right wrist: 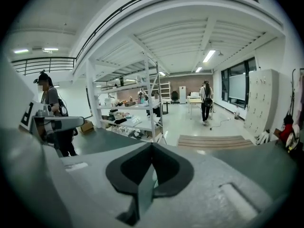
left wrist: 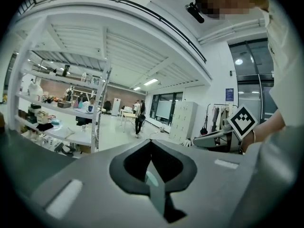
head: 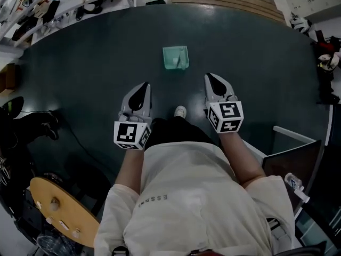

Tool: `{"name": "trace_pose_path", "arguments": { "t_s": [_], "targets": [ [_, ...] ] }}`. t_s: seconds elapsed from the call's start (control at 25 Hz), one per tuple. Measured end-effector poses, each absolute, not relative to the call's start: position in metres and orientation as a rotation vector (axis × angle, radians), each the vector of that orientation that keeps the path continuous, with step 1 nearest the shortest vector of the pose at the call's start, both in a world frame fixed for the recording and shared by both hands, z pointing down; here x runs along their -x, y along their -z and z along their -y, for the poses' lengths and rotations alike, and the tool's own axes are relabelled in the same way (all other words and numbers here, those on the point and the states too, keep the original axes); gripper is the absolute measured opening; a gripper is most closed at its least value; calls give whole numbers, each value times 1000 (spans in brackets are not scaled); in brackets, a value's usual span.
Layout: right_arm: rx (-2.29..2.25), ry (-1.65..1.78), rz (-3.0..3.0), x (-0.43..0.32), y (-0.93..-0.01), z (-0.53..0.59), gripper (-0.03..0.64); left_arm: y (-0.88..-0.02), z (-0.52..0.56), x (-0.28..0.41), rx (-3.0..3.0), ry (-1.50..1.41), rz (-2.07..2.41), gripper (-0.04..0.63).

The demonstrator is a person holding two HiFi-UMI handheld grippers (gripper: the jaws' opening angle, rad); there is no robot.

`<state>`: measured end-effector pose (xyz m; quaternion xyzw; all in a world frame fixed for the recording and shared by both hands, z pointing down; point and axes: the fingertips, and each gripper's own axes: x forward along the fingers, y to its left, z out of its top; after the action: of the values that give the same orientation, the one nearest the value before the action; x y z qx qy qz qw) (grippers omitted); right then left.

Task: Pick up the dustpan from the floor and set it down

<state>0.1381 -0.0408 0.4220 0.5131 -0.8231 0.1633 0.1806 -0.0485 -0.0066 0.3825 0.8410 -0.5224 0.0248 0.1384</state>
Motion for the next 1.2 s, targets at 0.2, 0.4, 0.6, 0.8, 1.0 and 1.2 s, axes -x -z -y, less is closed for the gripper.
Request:
{"name": "trace_pose_path", "arguments": {
  "t_s": [0.2,0.4,0.6,0.8,1.0,1.2],
  "targets": [
    [-1416,-518,2284,-118,-443,83,-8,-387,63,46,-2457,-23,1445,5],
    [-1401,-607,2163,-104,-475,133,-8,-405,123,42,-2515,-37,1381,5],
    [-1398,-687,2034,-101,-524,177,-8,-430,176,40,-2519,-81,1311,5],
    [-1293,-806,1896,-89,-606,201,173,-482,211,54,-2439,-205,1278,5],
    [-1203,-841,1800,-75,-674,208,201,-518,225,59,-2398,-253,1220,5],
    [-1127,-911,1745,-65,-714,201,202,-535,228,51,-2387,-265,1174,5]
  ]
}}
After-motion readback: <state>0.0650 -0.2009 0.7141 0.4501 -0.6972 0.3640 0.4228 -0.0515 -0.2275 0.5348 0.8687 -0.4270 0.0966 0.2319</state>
